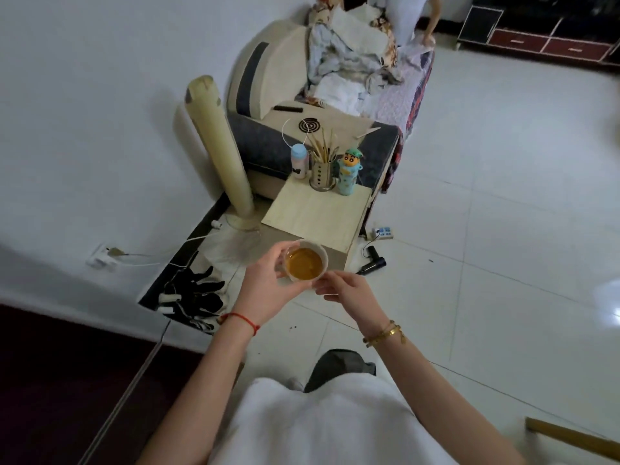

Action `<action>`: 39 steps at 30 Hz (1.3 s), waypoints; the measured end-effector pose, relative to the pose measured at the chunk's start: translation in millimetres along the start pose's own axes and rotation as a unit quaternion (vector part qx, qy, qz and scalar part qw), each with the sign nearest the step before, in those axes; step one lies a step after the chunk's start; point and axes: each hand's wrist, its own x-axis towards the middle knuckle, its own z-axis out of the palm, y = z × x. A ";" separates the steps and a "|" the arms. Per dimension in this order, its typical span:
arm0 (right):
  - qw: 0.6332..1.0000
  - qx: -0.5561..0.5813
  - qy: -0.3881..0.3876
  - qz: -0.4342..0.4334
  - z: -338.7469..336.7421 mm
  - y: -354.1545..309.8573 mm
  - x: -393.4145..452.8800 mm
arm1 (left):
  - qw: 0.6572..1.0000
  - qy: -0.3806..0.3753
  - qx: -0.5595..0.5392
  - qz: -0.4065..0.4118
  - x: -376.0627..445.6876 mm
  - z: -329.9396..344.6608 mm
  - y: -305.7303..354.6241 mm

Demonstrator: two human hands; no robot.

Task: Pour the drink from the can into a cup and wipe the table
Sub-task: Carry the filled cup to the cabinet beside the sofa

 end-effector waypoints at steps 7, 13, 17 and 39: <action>0.998 0.017 0.047 0.028 -2.8 -16.2 87.5 | 0.999 -0.039 -0.007 0.010 105.6 -6.8 -19.2; 0.996 0.039 0.066 0.052 -12.8 -27.1 164.3 | 0.998 -0.066 -0.002 0.013 196.0 -0.1 -39.0; 0.995 0.028 0.069 0.073 -24.6 -40.5 216.1 | 0.996 -0.083 0.005 0.014 255.0 5.5 -38.2; 0.976 -0.148 0.146 0.061 -47.7 33.9 469.5 | 0.989 -0.128 -0.054 -0.043 496.4 100.2 -187.7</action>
